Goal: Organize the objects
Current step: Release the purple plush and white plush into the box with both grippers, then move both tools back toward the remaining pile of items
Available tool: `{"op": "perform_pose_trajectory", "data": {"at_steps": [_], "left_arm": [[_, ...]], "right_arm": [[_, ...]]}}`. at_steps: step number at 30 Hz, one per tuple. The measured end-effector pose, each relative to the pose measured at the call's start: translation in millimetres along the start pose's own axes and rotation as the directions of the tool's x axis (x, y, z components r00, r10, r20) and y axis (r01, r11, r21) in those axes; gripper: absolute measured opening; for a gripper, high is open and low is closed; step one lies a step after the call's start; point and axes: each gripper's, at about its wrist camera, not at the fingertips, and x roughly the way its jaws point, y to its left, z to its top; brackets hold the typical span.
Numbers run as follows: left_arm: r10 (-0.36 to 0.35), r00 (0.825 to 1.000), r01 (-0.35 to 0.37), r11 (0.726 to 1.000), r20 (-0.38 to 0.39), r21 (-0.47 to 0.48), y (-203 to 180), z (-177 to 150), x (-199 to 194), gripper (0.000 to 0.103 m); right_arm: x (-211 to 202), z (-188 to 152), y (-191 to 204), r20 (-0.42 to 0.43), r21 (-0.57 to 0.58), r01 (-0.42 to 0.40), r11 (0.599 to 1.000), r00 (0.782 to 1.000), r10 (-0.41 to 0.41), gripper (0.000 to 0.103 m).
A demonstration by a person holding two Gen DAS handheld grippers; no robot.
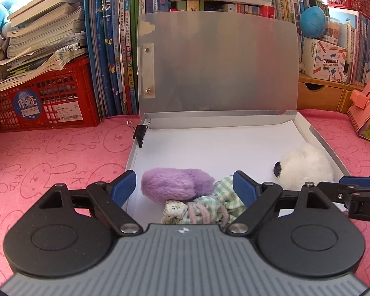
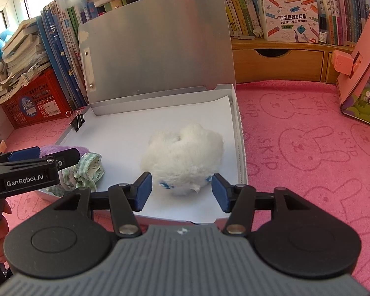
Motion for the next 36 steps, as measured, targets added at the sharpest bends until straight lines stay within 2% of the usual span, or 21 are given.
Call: {"op": "perform_pose_trajectory", "data": {"at_steps": [9,24,29,36], "left_arm": [[-0.051,0.997,0.049,0.998,0.051,0.031,-8,-14,-57,0.090],[-0.139,0.985,0.134,0.989,0.101,0.055,-23,-87,-150,0.090],[-0.125,0.985,0.116,0.990,0.117,0.084,-26,-113,-165,0.092],[-0.126,0.986,0.115,0.988,0.109,0.102,-28,-137,-173,0.093]], "right_arm": [[-52,-12,6,0.065,-0.067,-0.024,0.997,0.997,0.029,0.072],[-113,-69,11,0.109,-0.124,-0.043,0.991,0.992,0.057,0.074],[-130,-91,15,0.132,-0.145,-0.033,0.989,0.990,0.053,0.074],[-146,-113,21,0.148,-0.129,-0.061,0.990,0.986,0.080,0.074]]}}
